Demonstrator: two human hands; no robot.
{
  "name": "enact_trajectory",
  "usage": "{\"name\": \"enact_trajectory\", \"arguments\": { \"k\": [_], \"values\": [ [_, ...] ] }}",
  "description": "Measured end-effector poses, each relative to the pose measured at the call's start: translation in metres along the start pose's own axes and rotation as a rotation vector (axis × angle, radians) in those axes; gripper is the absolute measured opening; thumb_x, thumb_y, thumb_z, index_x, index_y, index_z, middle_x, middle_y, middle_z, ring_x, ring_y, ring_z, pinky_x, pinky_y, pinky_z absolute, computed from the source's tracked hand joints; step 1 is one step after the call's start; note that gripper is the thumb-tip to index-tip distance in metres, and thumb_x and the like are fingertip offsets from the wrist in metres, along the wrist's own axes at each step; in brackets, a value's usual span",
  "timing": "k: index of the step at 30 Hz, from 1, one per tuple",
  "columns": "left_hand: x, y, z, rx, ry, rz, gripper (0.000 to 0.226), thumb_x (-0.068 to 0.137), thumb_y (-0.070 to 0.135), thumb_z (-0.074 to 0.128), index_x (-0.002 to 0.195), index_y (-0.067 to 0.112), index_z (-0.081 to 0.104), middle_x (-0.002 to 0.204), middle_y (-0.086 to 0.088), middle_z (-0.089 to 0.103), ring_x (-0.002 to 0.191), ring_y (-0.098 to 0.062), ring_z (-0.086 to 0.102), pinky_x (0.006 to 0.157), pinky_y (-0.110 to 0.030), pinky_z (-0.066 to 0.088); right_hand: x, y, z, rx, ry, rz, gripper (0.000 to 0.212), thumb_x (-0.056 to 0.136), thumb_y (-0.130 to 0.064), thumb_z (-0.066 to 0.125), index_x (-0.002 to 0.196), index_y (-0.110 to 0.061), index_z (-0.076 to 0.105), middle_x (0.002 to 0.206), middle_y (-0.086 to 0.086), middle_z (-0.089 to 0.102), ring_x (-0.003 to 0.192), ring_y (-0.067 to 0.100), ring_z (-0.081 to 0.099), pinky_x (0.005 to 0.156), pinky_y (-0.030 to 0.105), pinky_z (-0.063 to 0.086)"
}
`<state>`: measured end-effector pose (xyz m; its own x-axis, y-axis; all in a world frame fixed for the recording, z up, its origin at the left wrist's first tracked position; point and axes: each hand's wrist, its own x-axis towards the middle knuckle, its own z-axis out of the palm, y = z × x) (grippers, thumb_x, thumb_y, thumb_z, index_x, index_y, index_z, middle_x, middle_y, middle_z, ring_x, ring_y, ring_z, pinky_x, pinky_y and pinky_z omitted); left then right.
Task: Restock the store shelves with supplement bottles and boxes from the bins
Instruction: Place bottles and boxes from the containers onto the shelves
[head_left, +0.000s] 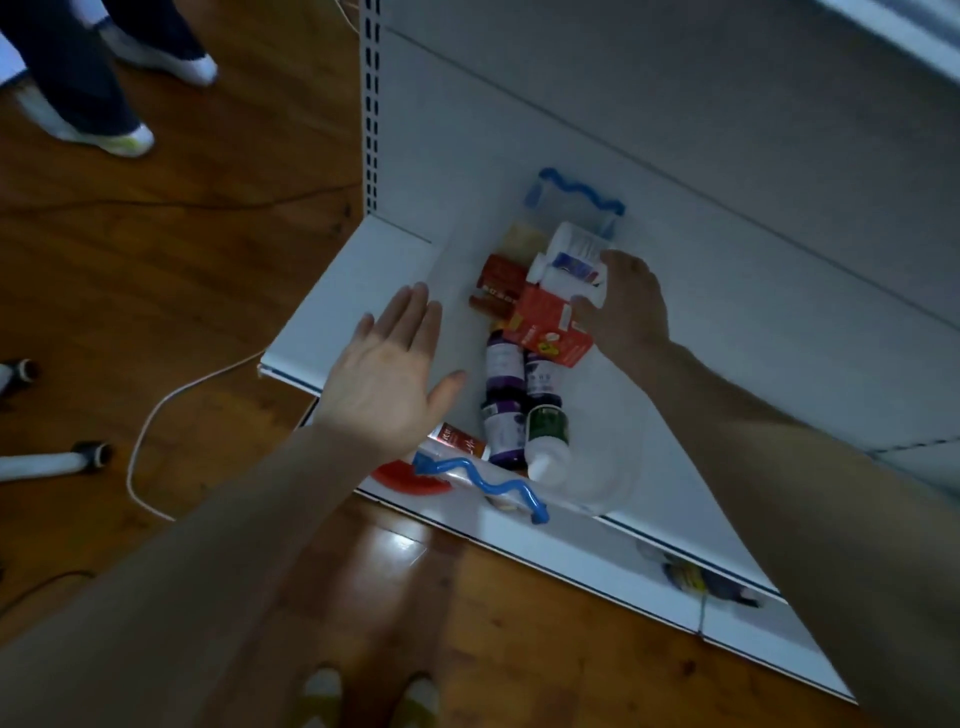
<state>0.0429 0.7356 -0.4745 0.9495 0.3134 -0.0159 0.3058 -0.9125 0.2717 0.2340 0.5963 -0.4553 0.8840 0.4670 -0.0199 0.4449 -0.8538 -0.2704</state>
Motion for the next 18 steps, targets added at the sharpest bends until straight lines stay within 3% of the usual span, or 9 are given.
{"name": "enact_trajectory", "arguments": {
  "k": [11, 18],
  "values": [
    [-0.002, -0.001, 0.003, -0.095, 0.046, 0.003, 0.076, 0.085, 0.051, 0.022, 0.146, 0.006, 0.021, 0.155, -0.010, 0.015, 0.144, -0.023, 0.010, 0.107, -0.030, 0.001, 0.044, 0.006, 0.012, -0.217, -0.025, 0.063, 0.052, 0.087, -0.013, 0.059, 0.131, 0.001, 0.035, 0.132, 0.021, 0.040, 0.122, 0.034, 0.038, 0.097, 0.039, 0.037],
    [-0.002, -0.001, 0.004, -0.093, 0.042, 0.010, 0.077, 0.084, 0.052, 0.021, 0.147, 0.007, 0.019, 0.156, -0.009, 0.011, 0.144, -0.021, 0.006, 0.107, -0.029, 0.000, 0.044, 0.009, 0.017, -0.143, -0.033, 0.116, 0.057, 0.084, -0.023, 0.065, 0.128, 0.000, 0.036, 0.131, 0.019, 0.042, 0.122, 0.033, 0.039, 0.095, 0.040, 0.038]
  ]
}}
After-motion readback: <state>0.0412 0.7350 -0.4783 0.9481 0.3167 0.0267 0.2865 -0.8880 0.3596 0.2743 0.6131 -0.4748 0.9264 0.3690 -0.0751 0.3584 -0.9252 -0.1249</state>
